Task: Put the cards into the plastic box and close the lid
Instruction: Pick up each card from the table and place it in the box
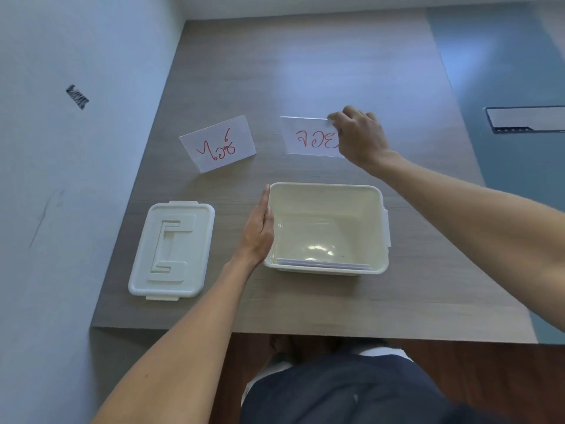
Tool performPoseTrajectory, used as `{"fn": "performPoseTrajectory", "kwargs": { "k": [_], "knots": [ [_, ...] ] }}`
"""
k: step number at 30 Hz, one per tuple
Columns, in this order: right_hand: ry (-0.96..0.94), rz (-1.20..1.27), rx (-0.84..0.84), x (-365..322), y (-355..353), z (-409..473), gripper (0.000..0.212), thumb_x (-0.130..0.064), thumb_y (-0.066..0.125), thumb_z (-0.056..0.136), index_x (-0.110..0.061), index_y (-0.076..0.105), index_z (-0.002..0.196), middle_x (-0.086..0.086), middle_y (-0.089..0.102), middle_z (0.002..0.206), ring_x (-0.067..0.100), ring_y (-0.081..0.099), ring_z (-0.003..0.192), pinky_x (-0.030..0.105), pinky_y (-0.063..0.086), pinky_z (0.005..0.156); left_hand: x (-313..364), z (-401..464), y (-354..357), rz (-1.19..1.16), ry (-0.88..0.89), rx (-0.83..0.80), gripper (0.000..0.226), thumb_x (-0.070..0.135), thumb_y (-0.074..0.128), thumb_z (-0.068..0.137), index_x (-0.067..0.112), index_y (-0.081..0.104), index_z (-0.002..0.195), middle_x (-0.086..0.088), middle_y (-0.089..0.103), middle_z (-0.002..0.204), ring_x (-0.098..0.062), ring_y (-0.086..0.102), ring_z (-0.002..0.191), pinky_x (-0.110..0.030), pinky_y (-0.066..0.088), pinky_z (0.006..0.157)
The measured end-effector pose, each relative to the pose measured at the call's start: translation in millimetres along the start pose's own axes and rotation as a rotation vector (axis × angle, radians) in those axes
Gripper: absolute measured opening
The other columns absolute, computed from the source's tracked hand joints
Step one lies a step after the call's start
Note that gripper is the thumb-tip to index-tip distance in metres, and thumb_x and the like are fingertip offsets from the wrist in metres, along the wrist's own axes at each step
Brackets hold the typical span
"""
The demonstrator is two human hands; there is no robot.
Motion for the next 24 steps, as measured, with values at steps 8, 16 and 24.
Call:
{"fn": "performPoseTrajectory", "kwargs": {
  "k": [8, 16, 24],
  "knots": [
    [-0.020, 0.035, 0.301, -40.3, -71.6, -56.4, 0.035, 0.002, 0.051, 0.089, -0.012, 0.066, 0.117, 0.009, 0.063, 0.093, 0.032, 0.060, 0.077, 0.036, 0.044, 0.075, 1.4, -5.0, -1.1, -0.053, -0.036, 0.014, 0.052, 0.017, 0.024, 0.109, 0.027, 0.017, 0.160, 0.040, 0.042, 0.102, 0.039, 0.037, 0.094, 0.010, 0.022, 0.092],
    [-0.061, 0.107, 0.267, -68.8, -94.9, -137.5, 0.028, -0.001, 0.053, 0.094, -0.009, 0.066, 0.118, 0.009, 0.062, 0.092, 0.029, 0.059, 0.081, 0.038, 0.042, 0.075, 3.6, -8.2, 0.8, -0.080, -0.005, -0.018, 0.052, 0.025, 0.020, 0.110, 0.034, 0.011, 0.160, 0.015, 0.019, 0.164, -0.005, 0.019, 0.150, -0.026, 0.016, 0.121],
    [-0.060, 0.146, 0.058, -67.1, -49.4, -198.9, 0.026, -0.001, 0.058, 0.092, -0.010, 0.065, 0.116, 0.006, 0.062, 0.095, 0.028, 0.060, 0.083, 0.035, 0.040, 0.075, -1.1, -5.8, 1.6, -0.103, -0.024, -0.010, 0.051, 0.026, 0.021, 0.110, 0.035, 0.014, 0.159, 0.013, 0.028, 0.161, -0.007, 0.027, 0.147, -0.019, 0.023, 0.111]
  ]
}}
Point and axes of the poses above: each hand's wrist, its own z-axis towards the middle knuckle, its own y-axis out of the palm, x = y × z, the point moved 8 cm from there along z, towards the middle knuckle
